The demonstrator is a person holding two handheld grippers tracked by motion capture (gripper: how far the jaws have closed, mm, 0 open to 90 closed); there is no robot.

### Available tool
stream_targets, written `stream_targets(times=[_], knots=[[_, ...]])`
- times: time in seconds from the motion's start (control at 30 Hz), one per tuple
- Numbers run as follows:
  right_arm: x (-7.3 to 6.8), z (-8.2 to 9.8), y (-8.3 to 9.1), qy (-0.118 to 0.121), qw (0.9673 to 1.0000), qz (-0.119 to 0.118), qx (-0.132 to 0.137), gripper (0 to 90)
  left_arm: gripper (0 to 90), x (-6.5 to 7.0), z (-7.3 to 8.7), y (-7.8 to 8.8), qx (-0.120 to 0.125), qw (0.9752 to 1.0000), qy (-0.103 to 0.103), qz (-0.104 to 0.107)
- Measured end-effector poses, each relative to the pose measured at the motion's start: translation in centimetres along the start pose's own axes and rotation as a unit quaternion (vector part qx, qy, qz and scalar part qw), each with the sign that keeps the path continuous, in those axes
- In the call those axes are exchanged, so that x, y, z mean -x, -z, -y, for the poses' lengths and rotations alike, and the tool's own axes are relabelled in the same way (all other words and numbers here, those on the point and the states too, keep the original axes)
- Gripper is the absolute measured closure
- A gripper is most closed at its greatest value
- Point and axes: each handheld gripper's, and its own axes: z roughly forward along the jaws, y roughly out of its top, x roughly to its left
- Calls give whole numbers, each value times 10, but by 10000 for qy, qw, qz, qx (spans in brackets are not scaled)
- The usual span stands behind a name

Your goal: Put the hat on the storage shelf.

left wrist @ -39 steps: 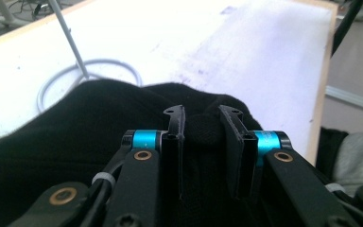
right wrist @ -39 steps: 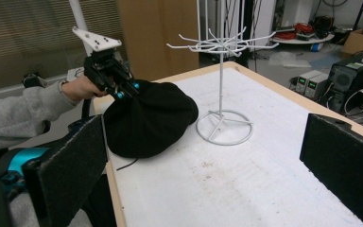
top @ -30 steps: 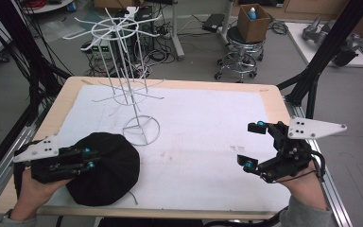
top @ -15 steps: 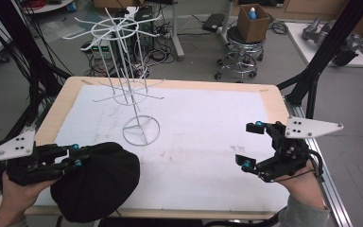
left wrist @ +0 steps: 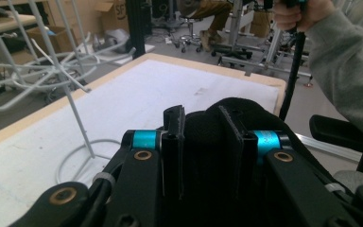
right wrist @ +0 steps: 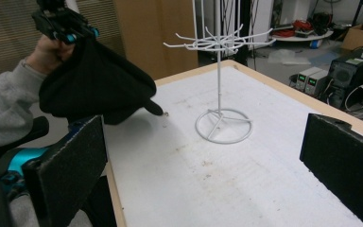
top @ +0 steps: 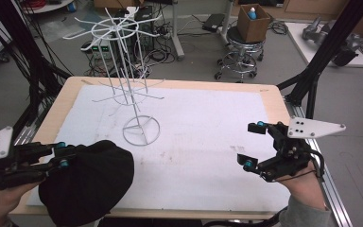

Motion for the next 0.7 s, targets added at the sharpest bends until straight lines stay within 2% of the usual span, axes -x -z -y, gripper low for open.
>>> stream_targets(times=[0.23, 0.4, 0.53, 0.7], knots=[[3, 2, -8, -87, 9999, -30, -146, 8, 717, 3, -22, 16, -160, 9995, -157, -221], [4, 2, -8, -107, 9998, -26, -146, 8, 717, 1, -42, 28, 49, 9996, -207, -162], [4, 2, -8, -110, 9998, -43, -140, 8, 717, -1, -59, 38, 224, 9990, -310, -209], [6, 3, -10, -118, 9998, -51, -176, 8, 717, -6, -76, 47, 274, 9986, -362, -266]])
